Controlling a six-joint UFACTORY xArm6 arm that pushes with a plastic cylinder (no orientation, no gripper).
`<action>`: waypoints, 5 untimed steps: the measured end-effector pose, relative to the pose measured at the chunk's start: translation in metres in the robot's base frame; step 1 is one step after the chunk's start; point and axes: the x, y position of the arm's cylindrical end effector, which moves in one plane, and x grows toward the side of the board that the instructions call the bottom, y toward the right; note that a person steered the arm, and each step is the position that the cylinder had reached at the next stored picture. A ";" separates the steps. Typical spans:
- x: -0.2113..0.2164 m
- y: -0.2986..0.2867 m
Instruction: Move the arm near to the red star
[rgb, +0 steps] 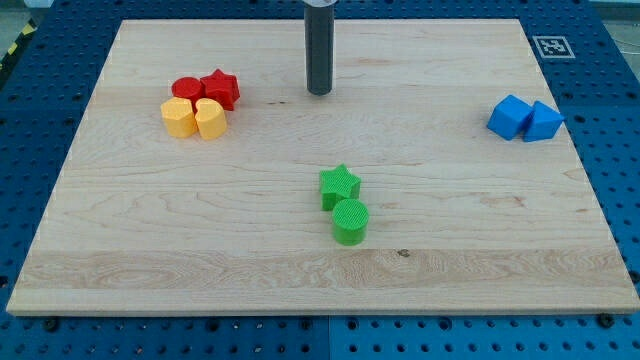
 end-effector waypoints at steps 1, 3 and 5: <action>0.006 -0.003; 0.003 -0.040; -0.023 -0.060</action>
